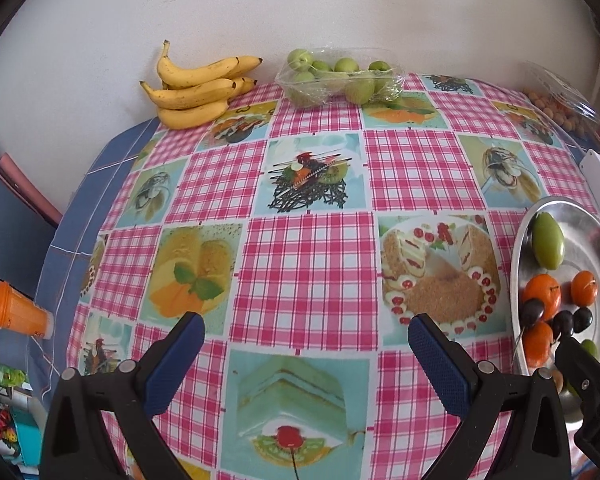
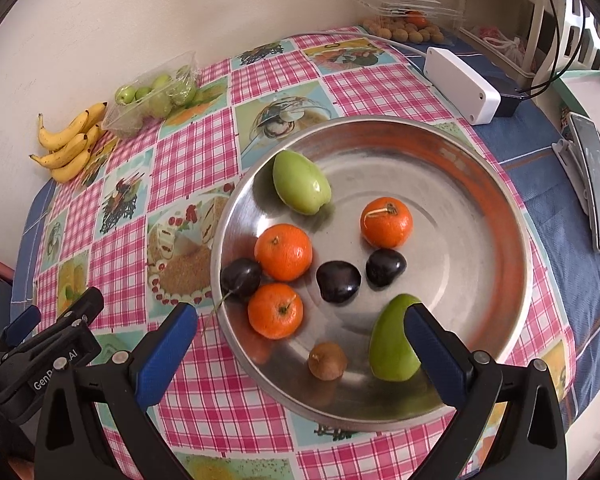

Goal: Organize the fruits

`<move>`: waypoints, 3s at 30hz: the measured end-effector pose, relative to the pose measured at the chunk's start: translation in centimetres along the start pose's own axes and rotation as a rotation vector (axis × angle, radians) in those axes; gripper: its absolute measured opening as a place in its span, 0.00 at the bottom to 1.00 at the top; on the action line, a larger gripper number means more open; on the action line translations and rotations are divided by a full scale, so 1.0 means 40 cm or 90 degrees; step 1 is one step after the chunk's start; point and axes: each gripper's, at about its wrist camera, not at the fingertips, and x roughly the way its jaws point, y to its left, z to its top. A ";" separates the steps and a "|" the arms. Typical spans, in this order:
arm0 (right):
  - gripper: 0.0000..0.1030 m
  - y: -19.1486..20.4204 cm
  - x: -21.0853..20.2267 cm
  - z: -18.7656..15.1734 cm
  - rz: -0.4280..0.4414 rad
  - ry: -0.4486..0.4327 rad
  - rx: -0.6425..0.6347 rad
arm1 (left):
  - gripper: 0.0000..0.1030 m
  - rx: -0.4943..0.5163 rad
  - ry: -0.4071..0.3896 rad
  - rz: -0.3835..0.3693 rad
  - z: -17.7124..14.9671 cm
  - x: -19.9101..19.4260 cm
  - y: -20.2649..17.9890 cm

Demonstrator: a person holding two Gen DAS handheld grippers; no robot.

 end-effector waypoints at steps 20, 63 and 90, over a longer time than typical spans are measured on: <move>1.00 -0.007 -0.084 -0.121 -0.016 -0.039 -0.020 | 1.00 0.014 -0.053 -0.045 -0.103 -0.128 0.050; 1.00 -0.006 -0.149 -0.141 -0.003 -0.079 -0.021 | 1.00 -0.032 -0.015 -0.076 -0.155 -0.157 0.119; 1.00 0.000 -0.144 -0.143 -0.006 -0.073 -0.028 | 1.00 -0.045 0.002 -0.087 -0.157 -0.143 0.129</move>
